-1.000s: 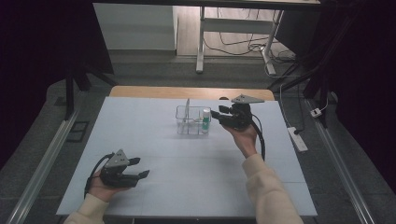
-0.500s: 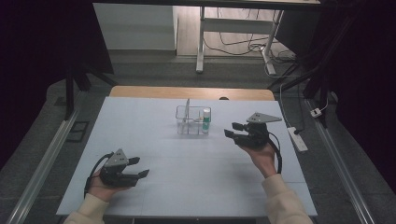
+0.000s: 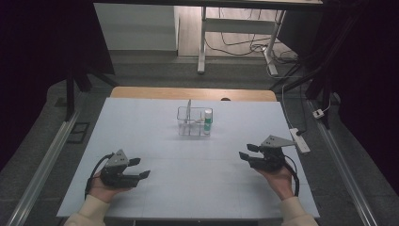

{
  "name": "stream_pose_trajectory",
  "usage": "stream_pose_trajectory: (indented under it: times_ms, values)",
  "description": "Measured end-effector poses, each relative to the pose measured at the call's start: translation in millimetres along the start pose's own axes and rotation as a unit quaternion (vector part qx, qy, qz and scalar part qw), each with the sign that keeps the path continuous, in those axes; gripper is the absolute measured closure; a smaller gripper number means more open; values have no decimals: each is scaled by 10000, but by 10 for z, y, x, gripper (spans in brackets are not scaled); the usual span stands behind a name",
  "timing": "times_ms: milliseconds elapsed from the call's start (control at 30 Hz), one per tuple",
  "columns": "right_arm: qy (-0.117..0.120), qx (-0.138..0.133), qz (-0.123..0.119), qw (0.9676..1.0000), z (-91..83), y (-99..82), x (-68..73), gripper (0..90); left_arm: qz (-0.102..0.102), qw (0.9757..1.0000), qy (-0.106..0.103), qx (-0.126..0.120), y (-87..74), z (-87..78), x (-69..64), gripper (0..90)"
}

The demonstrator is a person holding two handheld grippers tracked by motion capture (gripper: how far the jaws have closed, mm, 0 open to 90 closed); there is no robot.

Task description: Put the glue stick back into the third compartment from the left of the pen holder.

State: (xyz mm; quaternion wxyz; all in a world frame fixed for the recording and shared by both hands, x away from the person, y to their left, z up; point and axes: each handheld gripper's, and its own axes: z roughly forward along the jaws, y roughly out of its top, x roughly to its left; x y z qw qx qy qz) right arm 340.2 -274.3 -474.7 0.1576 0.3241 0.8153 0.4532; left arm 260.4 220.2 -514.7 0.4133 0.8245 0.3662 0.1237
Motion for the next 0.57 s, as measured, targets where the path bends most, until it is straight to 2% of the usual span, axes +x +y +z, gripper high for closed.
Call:
stream_pose_trajectory:
  times_ms: [167, 300, 567]
  values:
    - [-63, 55, 41, 10000, -81, -148, -32, 476, -12, 10000, 11, -28, 4, -5, 7, 349]
    - [-10, 55, 22, 10000, -116, -234, -46, 474, -25, 10000, 25, -48, 7, -10, 9, 349]
    - [-33, 103, -53, 9999, -120, -262, -49, 469, -41, 9999, 54, -102, 12, -29, 16, 346]
